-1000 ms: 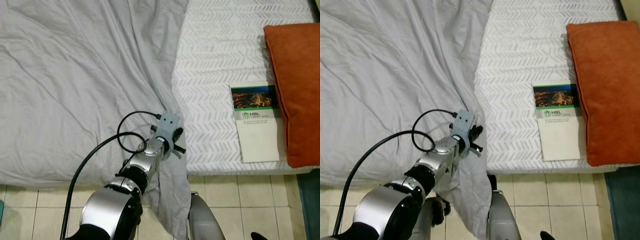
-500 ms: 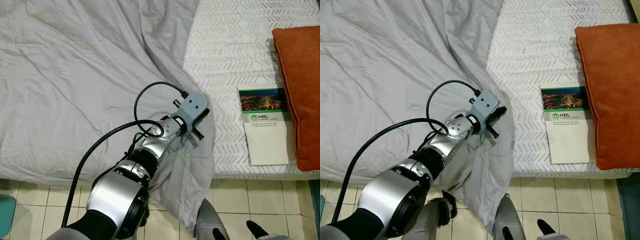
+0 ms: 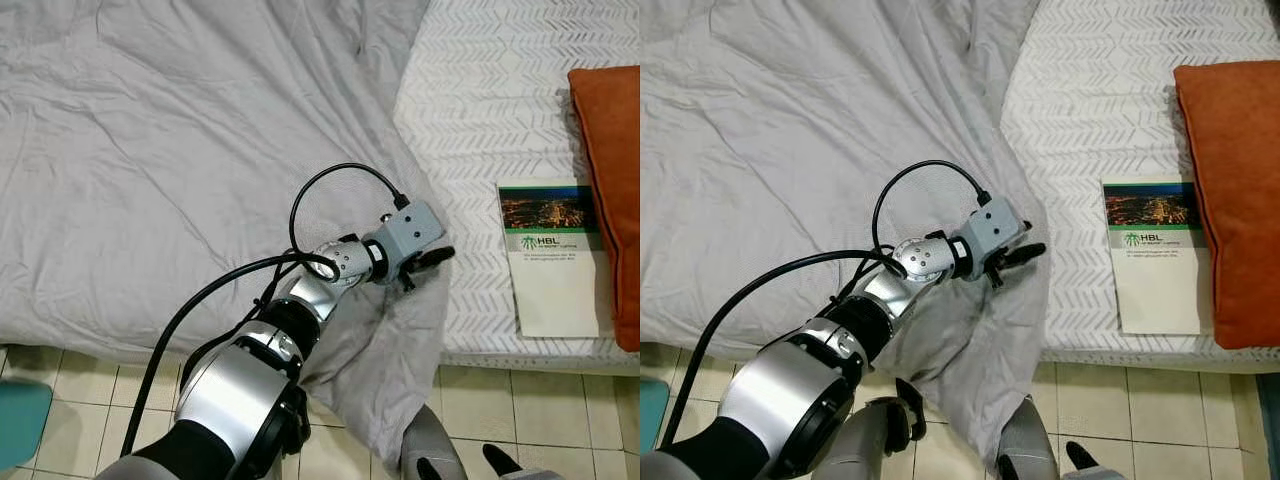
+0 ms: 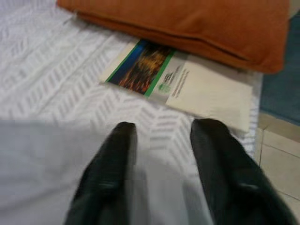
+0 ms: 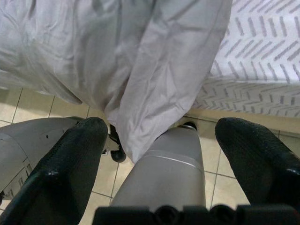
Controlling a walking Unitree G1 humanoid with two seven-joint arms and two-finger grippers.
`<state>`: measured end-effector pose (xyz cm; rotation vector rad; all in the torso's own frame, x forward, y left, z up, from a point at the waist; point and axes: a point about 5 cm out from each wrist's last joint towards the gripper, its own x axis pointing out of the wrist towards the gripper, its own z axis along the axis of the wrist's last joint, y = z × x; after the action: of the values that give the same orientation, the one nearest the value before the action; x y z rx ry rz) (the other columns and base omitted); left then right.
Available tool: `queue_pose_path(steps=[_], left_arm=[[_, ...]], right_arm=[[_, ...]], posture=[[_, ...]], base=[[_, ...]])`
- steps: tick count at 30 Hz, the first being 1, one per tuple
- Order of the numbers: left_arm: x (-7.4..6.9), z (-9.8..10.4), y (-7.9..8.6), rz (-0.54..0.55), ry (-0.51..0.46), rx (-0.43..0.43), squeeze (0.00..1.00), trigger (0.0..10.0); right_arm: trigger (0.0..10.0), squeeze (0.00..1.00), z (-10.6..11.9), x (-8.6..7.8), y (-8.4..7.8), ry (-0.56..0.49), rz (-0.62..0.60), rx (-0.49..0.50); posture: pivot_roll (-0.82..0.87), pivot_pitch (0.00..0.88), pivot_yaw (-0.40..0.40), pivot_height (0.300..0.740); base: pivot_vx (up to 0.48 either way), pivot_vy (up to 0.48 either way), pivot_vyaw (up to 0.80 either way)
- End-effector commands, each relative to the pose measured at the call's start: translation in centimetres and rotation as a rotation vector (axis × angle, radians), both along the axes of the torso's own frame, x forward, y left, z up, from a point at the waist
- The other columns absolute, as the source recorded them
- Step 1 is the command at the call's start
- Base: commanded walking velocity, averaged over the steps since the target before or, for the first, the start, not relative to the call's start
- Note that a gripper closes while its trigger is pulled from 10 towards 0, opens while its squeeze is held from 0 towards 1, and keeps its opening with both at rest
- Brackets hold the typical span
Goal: Clean up the room
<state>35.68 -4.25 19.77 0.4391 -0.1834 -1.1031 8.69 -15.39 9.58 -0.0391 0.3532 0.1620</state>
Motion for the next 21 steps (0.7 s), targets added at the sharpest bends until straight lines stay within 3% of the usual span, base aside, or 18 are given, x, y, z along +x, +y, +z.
queue_pose_path(steps=[1, 7, 9, 11, 12, 13, 14, 15, 16, 17, 18, 19, 20, 21], left_arm=[[-12.0, 0.6, -13.8, -0.418, 0.144, -0.195, 1.0, 10.0], [-10.6, 1.8, -13.0, -0.361, 0.082, -0.245, 1.0, 10.0], [-8.4, 1.5, -11.0, -0.292, 0.159, -0.31, 1.0, 10.0], [-7.7, 1.2, -10.2, -0.268, 0.189, -0.331, 1.0, 10.0], [-6.1, 0.2, -8.1, -0.202, 0.234, -0.353, 1.0, 10.0], [-6.1, 0.2, -8.1, -0.202, 0.234, -0.353, 1.0, 10.0], [-4.3, -1.4, -5.3, -0.096, 0.26, -0.359, 1.0, 10.0], [-2.3, -4.1, -0.7, 0.063, 0.282, -0.343, 1.0, 10.0], [-1.4, -4.9, 2.0, 0.156, 0.278, -0.344, 1.0, 10.0], [-1.4, -4.9, 2.0, 0.156, 0.278, -0.344, 1.0, 10.0], [-0.8, -5.6, 4.1, 0.229, 0.279, -0.343, 1.0, 10.0], [-0.8, -5.6, 4.1, 0.229, 0.279, -0.343, 1.0, 10.0], [-0.1, -6.2, 6.5, 0.317, 0.273, -0.347, 1.0, 10.0], [-0.1, -6.2, 6.5, 0.317, 0.273, -0.347, 1.0, 10.0]], right_arm=[[10.0, 0.0, -0.9, -0.6, 0.1, 0.052, -0.007, 0.002], [10.0, 0.0, -1.6, 0.3, 0.0, 0.034, -0.013, -0.003], [10.0, 0.0, -2.0, 1.9, 0.0, -0.004, -0.013, -0.003], [10.0, 0.0, -2.2, 2.5, 0.0, -0.017, -0.011, -0.002], [10.0, 0.0, -2.1, 3.7, -0.1, -0.048, -0.012, 0.001], [10.0, 0.0, -2.1, 3.7, -0.1, -0.048, -0.012, 0.001], [10.0, 0.0, -2.0, 5.0, -0.5, -0.08, -0.026, 0.008], [10.0, 0.0, -2.1, 7.3, -1.3, -0.119, -0.062, 0.024], [10.0, 0.0, -2.1, 8.4, -1.9, -0.14, -0.09, 0.035], [10.0, 0.0, -2.1, 8.4, -1.9, -0.14, -0.09, 0.035], [10.0, 0.0, -2.1, 9.4, -2.4, -0.154, -0.111, 0.043], [10.0, 0.0, -2.1, 9.4, -2.4, -0.154, -0.111, 0.043], [10.0, 0.0, -2.1, 10.6, -3.0, -0.173, -0.133, 0.046], [10.0, 0.0, -2.1, 10.6, -3.0, -0.173, -0.133, 0.046]], posture=[[-0.36, 0.496, 0.103, 0.74], [-0.34, 0.457, 0.123, 0.74], [-0.32, 0.397, 0.142, 0.74], [-0.32, 0.397, 0.142, 0.74], [-0.3, 0.352, 0.154, 0.74], [-0.3, 0.352, 0.154, 0.74], [-0.28, 0.312, 0.166, 0.74], [-0.25, 0.259, 0.172, 0.74], [-0.23, 0.226, 0.175, 0.74], [-0.23, 0.226, 0.175, 0.74], [-0.21, 0.186, 0.175, 0.74], [-0.21, 0.186, 0.175, 0.74], [-0.19, 0.138, 0.169, 0.74], [-0.19, 0.138, 0.169, 0.74]], base=[[0.0, 0.0, 0.0], [0.0, 0.0, 0.0], [0.0, 0.0, 0.0], [0.0, 0.0, 0.0], [0.0, 0.0, 0.0], [0.0, 0.0, 0.0], [0.0, 0.0, 0.0], [0.0, 0.0, 0.0], [0.0, 0.0, 0.0], [0.0, 0.0, 0.0], [0.0, 0.0, 0.0], [0.0, 0.0, 0.0], [0.0, 0.0, 0.0], [0.0, 0.0, 0.0]])
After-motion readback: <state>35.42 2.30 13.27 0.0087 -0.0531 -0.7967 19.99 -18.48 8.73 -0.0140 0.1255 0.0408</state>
